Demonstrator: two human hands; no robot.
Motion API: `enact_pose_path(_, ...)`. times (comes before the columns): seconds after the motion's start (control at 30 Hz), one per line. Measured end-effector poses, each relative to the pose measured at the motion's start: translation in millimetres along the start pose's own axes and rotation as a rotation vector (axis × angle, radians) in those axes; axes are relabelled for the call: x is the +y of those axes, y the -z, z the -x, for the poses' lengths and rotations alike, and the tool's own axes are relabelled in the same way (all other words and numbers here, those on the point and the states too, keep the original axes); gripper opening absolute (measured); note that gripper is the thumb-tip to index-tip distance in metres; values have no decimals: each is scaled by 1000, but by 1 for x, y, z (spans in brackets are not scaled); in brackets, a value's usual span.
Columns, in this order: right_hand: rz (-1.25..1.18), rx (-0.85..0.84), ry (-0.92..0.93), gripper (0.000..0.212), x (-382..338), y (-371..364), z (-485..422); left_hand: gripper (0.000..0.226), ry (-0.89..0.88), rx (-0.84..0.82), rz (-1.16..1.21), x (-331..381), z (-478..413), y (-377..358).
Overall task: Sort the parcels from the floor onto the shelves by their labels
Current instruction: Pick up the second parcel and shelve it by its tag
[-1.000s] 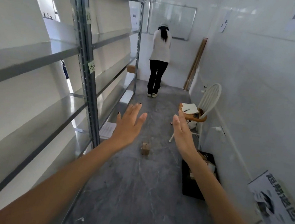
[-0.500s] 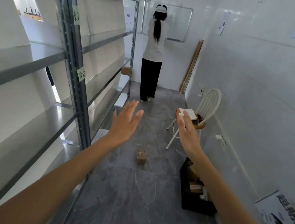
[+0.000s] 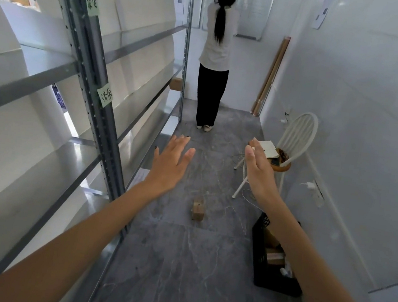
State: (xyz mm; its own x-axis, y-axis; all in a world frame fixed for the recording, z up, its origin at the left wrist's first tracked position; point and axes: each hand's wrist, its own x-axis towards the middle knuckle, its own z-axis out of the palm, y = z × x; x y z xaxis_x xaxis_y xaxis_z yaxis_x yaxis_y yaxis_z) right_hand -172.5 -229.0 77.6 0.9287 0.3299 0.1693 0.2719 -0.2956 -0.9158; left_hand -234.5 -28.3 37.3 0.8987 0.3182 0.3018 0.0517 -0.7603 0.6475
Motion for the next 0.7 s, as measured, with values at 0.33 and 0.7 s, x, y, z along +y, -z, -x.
enact_pose_path(0.33, 69, -85, -14, 59, 30, 6, -109, 54, 23, -30, 1, 9, -101, -43)
enact_pose_path(0.7, 45, -93, -72, 58, 87, 44, -215, 55, 28, -42, 2, 10, -211, -107)
